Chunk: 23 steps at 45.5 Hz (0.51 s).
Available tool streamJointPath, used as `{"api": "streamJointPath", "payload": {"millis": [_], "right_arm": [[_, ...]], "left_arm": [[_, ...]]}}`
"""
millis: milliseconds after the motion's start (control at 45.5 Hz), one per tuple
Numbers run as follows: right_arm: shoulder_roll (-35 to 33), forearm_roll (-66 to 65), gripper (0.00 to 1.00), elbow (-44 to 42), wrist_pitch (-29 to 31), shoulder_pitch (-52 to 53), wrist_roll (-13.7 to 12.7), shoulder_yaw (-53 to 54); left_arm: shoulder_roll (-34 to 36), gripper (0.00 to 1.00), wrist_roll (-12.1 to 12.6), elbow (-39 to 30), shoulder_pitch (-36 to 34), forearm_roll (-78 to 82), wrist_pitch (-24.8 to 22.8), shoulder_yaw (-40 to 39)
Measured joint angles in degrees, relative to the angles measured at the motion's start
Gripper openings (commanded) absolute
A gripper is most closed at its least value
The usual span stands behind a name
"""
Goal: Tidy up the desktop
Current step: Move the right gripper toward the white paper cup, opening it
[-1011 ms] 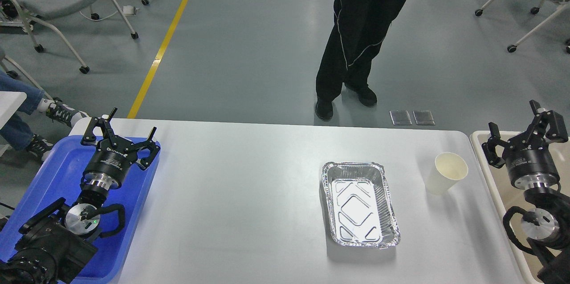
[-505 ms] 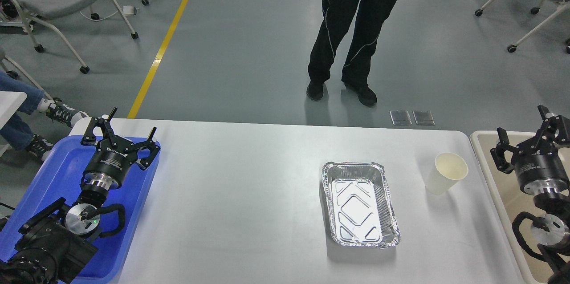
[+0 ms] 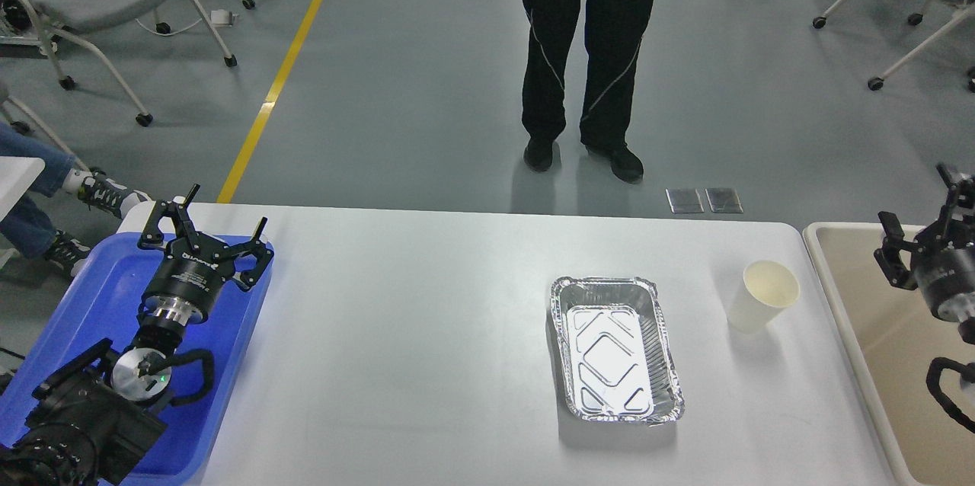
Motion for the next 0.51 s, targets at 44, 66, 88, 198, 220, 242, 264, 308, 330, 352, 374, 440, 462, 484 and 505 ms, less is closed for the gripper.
{"api": "streamJointPath", "payload": {"millis": [44, 66, 88, 198, 220, 242, 264, 308, 330, 352, 374, 440, 462, 484, 505], "right_arm": [[-1.4, 0.0, 1.00, 0.0, -0.5, 1.7, 0.0, -4.5], [-1.9, -0.1, 1.00, 0.0, -0.7, 2.4, 0.0, -6.5], [-2.4, -0.1, 1.00, 0.0, -0.9, 3.3, -0.1, -8.6], [-5.5, 0.0, 1.00, 0.0, -2.1, 9.0, -0.1, -22.3], [-6.1, 0.1, 1.00, 0.0, -2.3, 10.5, -0.2, -25.4], [-6.6, 0.1, 1.00, 0.0, -2.5, 11.6, -0.2, -28.0], [-7.0, 0.1, 1.00, 0.0, -2.6, 12.7, -0.3, -30.3], [-7.9, 0.1, 1.00, 0.0, -2.8, 15.0, -0.5, -35.1], [-8.4, 0.1, 1.00, 0.0, -2.9, 16.6, -0.6, -38.4], [-8.8, 0.1, 1.00, 0.0, -3.0, 17.7, -0.7, -40.4], [-9.1, 0.1, 1.00, 0.0, -3.1, 18.8, -0.8, -42.5], [-10.1, 0.0, 1.00, 0.1, -3.2, 22.5, -1.0, -49.1], [-10.4, 0.0, 1.00, 0.1, -3.2, 24.0, -1.1, -51.8], [-10.7, -0.1, 1.00, 0.1, -3.2, 25.0, -1.2, -53.6], [-10.9, -0.1, 1.00, 0.1, -3.2, 26.4, -1.4, -55.9]], "left_arm": [[0.0, 1.00, 0.0, 0.0, 0.0, 0.0, 0.0, 0.0], [0.0, 1.00, 0.0, 0.0, 0.0, 0.0, 0.0, 0.0], [0.0, 1.00, 0.0, 0.0, 0.0, 0.0, 0.0, 0.0], [0.0, 1.00, 0.0, 0.0, 0.0, 0.0, 0.0, 0.0], [0.0, 1.00, 0.0, 0.0, 0.0, 0.0, 0.0, 0.0], [0.0, 1.00, 0.0, 0.0, 0.0, 0.0, 0.0, 0.0], [0.0, 1.00, 0.0, 0.0, 0.0, 0.0, 0.0, 0.0], [0.0, 1.00, 0.0, 0.0, 0.0, 0.0, 0.0, 0.0], [0.0, 1.00, 0.0, 0.0, 0.0, 0.0, 0.0, 0.0], [0.0, 1.00, 0.0, 0.0, 0.0, 0.0, 0.0, 0.0], [0.0, 1.00, 0.0, 0.0, 0.0, 0.0, 0.0, 0.0], [0.0, 1.00, 0.0, 0.0, 0.0, 0.0, 0.0, 0.0], [0.0, 1.00, 0.0, 0.0, 0.0, 0.0, 0.0, 0.0], [0.0, 1.00, 0.0, 0.0, 0.0, 0.0, 0.0, 0.0], [0.0, 1.00, 0.0, 0.0, 0.0, 0.0, 0.0, 0.0]]}}
